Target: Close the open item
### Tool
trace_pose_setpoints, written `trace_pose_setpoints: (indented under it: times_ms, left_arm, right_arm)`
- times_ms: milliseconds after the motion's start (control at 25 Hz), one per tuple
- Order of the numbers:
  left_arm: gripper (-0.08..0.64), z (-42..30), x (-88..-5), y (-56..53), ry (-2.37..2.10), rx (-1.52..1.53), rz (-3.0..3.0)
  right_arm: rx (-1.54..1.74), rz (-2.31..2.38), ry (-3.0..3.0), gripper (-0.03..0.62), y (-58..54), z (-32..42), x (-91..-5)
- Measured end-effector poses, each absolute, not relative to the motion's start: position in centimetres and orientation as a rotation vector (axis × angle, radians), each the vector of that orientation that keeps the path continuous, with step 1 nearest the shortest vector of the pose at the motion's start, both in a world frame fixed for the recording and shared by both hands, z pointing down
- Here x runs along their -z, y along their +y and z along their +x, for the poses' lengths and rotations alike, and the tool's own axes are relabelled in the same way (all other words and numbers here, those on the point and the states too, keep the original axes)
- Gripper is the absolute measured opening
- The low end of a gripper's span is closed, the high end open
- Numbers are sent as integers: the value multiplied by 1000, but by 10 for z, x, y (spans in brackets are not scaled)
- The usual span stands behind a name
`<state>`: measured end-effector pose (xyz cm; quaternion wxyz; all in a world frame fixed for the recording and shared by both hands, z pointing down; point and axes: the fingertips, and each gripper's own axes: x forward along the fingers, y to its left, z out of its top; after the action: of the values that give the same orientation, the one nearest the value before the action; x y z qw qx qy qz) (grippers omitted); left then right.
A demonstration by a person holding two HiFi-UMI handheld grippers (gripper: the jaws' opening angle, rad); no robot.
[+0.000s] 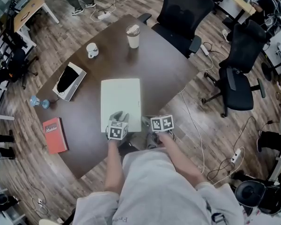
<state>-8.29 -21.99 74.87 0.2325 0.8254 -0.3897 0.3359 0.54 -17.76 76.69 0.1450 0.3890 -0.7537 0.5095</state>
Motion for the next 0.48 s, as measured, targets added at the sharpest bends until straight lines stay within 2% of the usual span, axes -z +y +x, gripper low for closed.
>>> trace_pose_setpoints:
  times_ms: [280, 480]
  left_arm:
    - [126, -82, -750, -220, -1071, -907, 2242]
    - [104, -85, -753, -223, -1088, -900, 2223]
  right_arm:
    - [-1134, 1198, -2302, 9, -196, 10, -744]
    - [-1019, 1157, -2309, 20, -202, -8, -749]
